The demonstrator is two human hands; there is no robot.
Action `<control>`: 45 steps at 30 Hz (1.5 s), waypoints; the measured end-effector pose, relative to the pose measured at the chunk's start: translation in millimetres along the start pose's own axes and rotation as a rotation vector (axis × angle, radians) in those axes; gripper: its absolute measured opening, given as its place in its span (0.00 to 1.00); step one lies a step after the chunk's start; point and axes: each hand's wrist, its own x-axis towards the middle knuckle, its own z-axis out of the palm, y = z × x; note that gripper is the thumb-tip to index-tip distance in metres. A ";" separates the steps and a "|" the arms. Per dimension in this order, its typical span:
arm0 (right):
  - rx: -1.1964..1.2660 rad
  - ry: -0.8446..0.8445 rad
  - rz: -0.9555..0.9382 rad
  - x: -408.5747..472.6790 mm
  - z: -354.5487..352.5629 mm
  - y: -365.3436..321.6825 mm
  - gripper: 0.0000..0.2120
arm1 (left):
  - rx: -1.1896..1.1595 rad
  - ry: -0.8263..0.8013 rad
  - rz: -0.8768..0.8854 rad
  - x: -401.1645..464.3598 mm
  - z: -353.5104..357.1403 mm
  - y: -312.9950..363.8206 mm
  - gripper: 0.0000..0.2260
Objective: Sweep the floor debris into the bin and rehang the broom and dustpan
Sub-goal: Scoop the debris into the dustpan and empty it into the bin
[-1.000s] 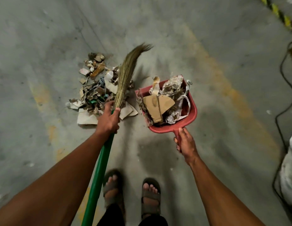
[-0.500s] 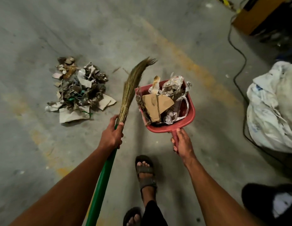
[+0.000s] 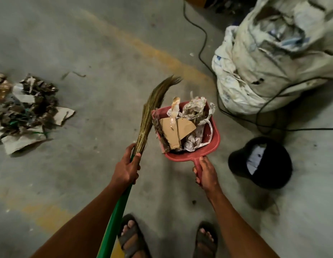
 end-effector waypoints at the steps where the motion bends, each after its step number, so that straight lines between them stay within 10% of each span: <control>1: 0.008 0.025 0.006 -2.9 -18.8 8.5 0.14 | 0.003 -0.021 0.007 -3.9 19.5 3.2 0.22; 23: -0.017 0.212 0.343 -13.3 -370.0 103.0 0.20 | 0.176 -0.309 0.029 -85.9 341.0 73.5 0.22; 45: -0.540 0.099 0.414 41.7 -477.0 22.9 0.21 | 0.449 -0.243 0.069 -74.9 362.6 76.4 0.24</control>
